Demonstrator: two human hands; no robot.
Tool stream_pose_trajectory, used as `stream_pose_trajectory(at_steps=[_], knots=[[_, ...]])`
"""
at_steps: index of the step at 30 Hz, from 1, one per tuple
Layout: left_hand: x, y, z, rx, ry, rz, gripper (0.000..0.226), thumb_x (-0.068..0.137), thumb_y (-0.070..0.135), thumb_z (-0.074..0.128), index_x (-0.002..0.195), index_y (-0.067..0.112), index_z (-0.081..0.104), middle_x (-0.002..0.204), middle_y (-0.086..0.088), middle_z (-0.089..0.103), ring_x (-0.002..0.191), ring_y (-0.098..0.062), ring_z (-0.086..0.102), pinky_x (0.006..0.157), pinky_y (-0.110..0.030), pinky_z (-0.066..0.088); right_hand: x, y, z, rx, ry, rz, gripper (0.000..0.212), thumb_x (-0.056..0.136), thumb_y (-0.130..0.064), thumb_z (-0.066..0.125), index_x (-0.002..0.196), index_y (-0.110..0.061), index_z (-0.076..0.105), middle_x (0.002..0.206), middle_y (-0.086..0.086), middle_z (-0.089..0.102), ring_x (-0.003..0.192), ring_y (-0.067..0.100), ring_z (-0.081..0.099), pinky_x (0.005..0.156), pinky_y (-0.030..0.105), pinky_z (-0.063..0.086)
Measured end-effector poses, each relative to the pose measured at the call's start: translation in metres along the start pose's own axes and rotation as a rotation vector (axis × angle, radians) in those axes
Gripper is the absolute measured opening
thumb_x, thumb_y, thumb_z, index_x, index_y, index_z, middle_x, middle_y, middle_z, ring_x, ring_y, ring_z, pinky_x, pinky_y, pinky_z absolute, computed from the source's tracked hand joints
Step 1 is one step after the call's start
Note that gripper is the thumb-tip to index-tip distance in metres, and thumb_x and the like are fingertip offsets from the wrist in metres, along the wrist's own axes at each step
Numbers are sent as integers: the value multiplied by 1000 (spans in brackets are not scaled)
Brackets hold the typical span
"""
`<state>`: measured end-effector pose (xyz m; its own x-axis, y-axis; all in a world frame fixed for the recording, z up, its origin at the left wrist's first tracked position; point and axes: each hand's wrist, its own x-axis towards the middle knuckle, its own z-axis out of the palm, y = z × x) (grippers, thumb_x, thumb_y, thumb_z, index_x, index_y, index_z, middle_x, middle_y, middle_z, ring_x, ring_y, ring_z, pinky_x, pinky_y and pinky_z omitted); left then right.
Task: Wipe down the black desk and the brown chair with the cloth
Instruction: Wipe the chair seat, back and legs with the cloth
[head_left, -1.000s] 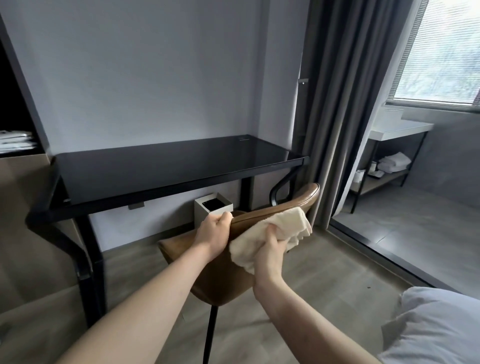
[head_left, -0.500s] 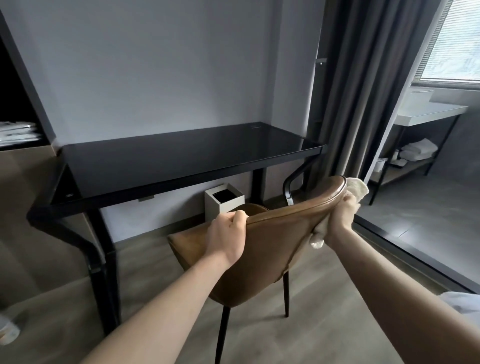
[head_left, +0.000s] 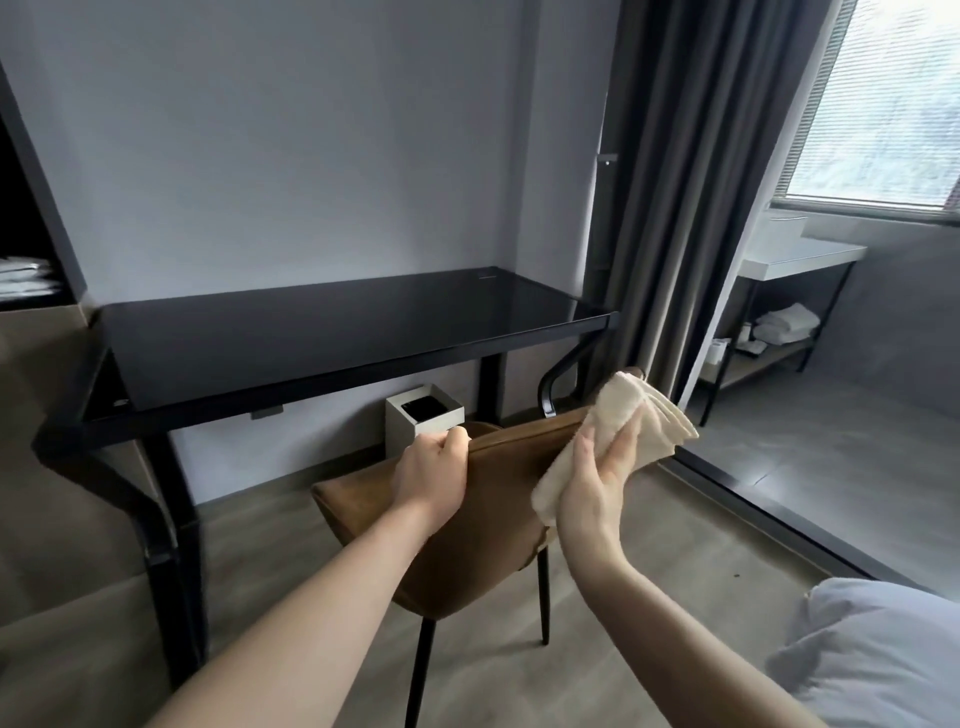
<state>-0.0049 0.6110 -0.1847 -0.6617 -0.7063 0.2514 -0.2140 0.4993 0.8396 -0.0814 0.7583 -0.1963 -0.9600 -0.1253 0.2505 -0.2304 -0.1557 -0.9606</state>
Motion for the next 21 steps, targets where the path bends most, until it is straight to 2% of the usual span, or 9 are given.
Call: stream_pose_trajectory(at_steps=[2,3,5,8,11,14,16,19,21], knots=[[-2,0,-1,-6,-9,-1,50,109,28,38,62,11,45,64,-7,52,61,-15,48,59,-26,31,-15,-4,11,-112,-1,-69,67,109,-53,42,157,-67,-3,174,-13,1,160,19,10,129,51,15],[-2,-1,-1,-10,-15,-2,50,108,28,38,61,12,44,64,-7,52,61,-16,48,60,-27,31,-16,-5,15,-137,22,-78,65,110,-53,40,156,-68,-3,174,-10,-3,161,20,9,128,53,15],[-3,0,-1,-14,-20,-10,50,108,29,38,61,13,44,64,-5,52,62,-16,49,61,-28,31,-4,-5,17,-119,89,-73,63,110,-54,39,160,-62,1,174,-9,-1,158,19,16,127,50,20],[-2,0,1,-18,-8,-12,50,109,30,39,61,14,43,62,-3,51,61,-14,48,60,-26,31,28,2,9,-42,195,-67,70,103,-61,41,165,-46,14,168,0,25,145,17,37,121,43,32],[0,-4,4,-50,-6,20,53,105,38,35,58,15,40,57,-2,48,59,-15,47,60,-25,30,64,6,-2,37,231,56,64,104,-61,39,163,-36,29,144,-1,52,135,22,51,109,39,39],[3,-9,7,-57,0,41,47,90,47,29,57,15,41,53,2,47,55,-12,47,57,-24,30,103,13,-15,134,251,177,55,109,-56,38,158,-31,41,134,-1,61,124,21,58,107,38,42],[6,-13,10,-64,-12,63,46,90,47,29,55,18,38,47,10,41,50,-8,45,54,-21,30,124,22,-19,187,212,258,62,101,-68,40,152,-34,50,131,0,67,121,21,63,111,41,45],[9,-17,11,-57,-22,86,45,90,45,28,55,18,38,44,11,38,48,-7,44,52,-20,30,151,54,-23,255,199,340,81,77,-81,44,142,-35,61,125,2,75,115,22,69,110,45,49],[11,-18,11,-44,-13,93,45,89,44,28,56,17,40,45,10,39,49,-7,45,52,-21,30,145,53,-22,261,186,370,77,81,-79,44,141,-35,62,123,1,75,115,23,69,111,47,49]])
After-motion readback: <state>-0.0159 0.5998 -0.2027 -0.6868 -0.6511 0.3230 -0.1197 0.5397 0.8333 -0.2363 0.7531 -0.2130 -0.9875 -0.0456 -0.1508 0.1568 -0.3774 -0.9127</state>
